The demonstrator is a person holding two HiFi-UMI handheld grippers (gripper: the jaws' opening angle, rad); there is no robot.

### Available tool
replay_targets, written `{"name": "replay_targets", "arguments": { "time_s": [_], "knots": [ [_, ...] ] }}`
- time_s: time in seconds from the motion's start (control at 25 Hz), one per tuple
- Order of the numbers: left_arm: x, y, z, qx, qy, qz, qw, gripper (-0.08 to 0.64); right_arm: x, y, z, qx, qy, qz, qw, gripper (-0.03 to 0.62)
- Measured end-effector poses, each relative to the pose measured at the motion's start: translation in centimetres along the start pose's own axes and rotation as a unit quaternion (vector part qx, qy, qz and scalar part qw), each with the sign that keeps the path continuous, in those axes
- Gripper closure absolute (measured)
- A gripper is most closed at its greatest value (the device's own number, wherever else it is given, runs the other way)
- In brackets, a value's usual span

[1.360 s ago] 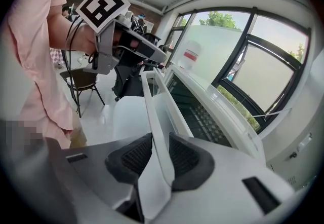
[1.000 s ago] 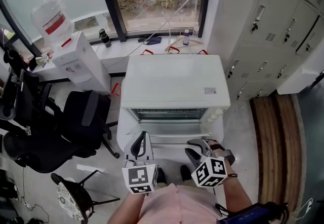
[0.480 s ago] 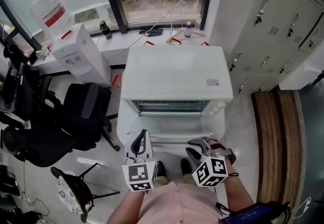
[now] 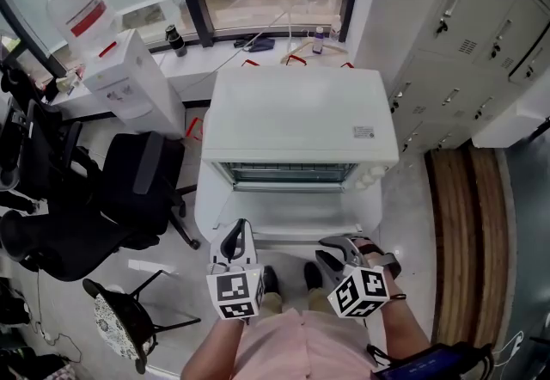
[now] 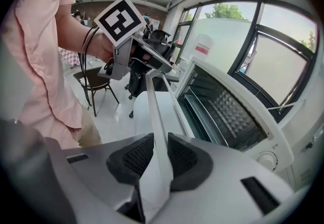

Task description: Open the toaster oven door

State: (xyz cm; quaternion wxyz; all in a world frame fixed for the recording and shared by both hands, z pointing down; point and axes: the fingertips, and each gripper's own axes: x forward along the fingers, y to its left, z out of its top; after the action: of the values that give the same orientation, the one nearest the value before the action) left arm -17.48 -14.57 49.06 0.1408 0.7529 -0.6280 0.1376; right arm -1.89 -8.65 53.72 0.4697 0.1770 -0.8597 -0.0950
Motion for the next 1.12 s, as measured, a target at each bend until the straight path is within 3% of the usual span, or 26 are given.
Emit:
{"name": "replay_targets", "arguments": {
  "time_s": [0.4,0.48,0.56,0.68,0.76,0.84,1.12],
  "knots": [
    [0.6,0.2,-0.9,0.005,0.015,-0.016,0.9997,0.543,0.0,0.6,0.0,0.027,-0.017,0.019,0.999,0.503],
    [0.6,0.1,-1.1,0.005,0.016,-0.019,0.9997,0.543,-0.7,0.6,1.0,0.063,-0.056,0.031,0.996,0.502],
    [0.6,0.0,-1.4,0.000,0.021,-0.024,0.9995,0.543,-1.8,-0.2,2.5,0.126,-0.120,0.037,0.984,0.500],
    [0.6,-0.1,-1.8,0.000,0.024,-0.028,0.9993,0.543,-3.1,-3.2,3.3,0.212,-0.168,-0.008,0.963,0.525],
    [0.6,-0.1,-1.9,0.002,0.022,-0.027,0.9994,0.543,-2.7,-4.8,2.1,0.237,-0.141,-0.056,0.959,0.592],
    [0.5,-0.2,-1.8,0.006,0.021,-0.029,0.9993,0.543,-2.2,-5.3,0.8,0.251,-0.108,-0.085,0.958,0.592],
    [0.3,-0.4,-2.1,0.011,0.020,-0.051,0.9984,0.543,-1.5,-5.6,0.0,0.284,-0.068,-0.105,0.951,0.592]
  ]
}}
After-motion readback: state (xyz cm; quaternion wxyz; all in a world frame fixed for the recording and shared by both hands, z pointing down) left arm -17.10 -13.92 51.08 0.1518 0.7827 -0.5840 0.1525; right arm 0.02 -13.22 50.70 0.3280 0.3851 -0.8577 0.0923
